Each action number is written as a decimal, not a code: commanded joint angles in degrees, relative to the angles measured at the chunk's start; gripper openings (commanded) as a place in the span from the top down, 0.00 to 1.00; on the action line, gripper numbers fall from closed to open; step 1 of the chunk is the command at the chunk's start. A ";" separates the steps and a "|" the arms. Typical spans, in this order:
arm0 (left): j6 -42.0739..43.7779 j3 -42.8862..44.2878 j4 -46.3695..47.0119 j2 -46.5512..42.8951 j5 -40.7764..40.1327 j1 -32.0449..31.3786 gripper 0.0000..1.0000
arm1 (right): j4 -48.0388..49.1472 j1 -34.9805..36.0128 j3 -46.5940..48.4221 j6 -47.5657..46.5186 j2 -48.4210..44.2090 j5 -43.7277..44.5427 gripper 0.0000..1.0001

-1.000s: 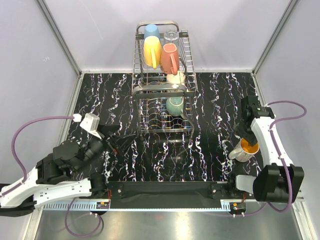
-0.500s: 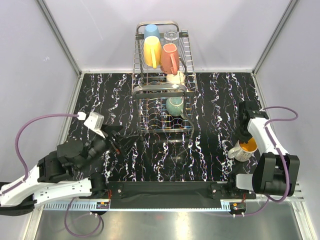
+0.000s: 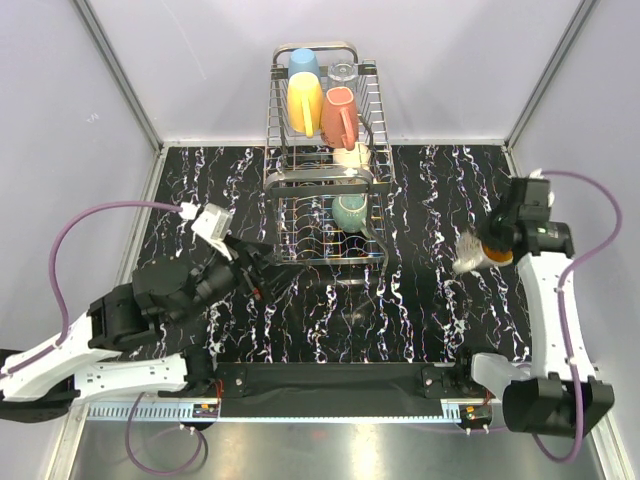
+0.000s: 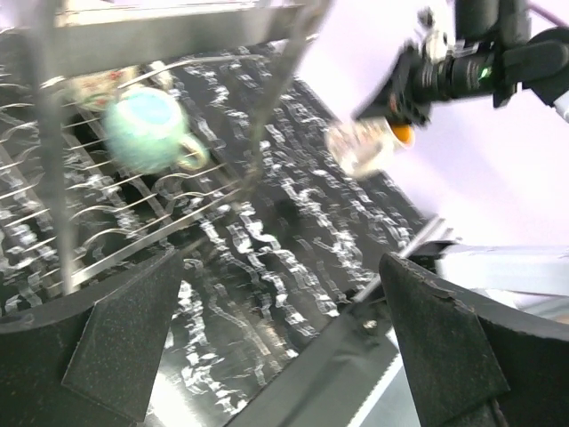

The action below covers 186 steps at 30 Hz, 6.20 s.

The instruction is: Load the cups into the dish rack

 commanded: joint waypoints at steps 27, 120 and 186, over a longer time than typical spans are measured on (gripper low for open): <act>-11.98 20.02 38.02 28.04 24.18 6.82 0.01 | 81.80 4.28 25.90 48.34 -6.11 -63.07 1.00; 4.89 -3.63 40.33 40.70 49.04 61.58 1.00 | 6.74 22.13 23.18 -10.20 -13.32 -25.89 0.00; 4.90 -7.39 33.03 42.39 33.93 53.40 0.27 | 5.51 22.22 15.09 -10.81 -18.07 -23.87 0.00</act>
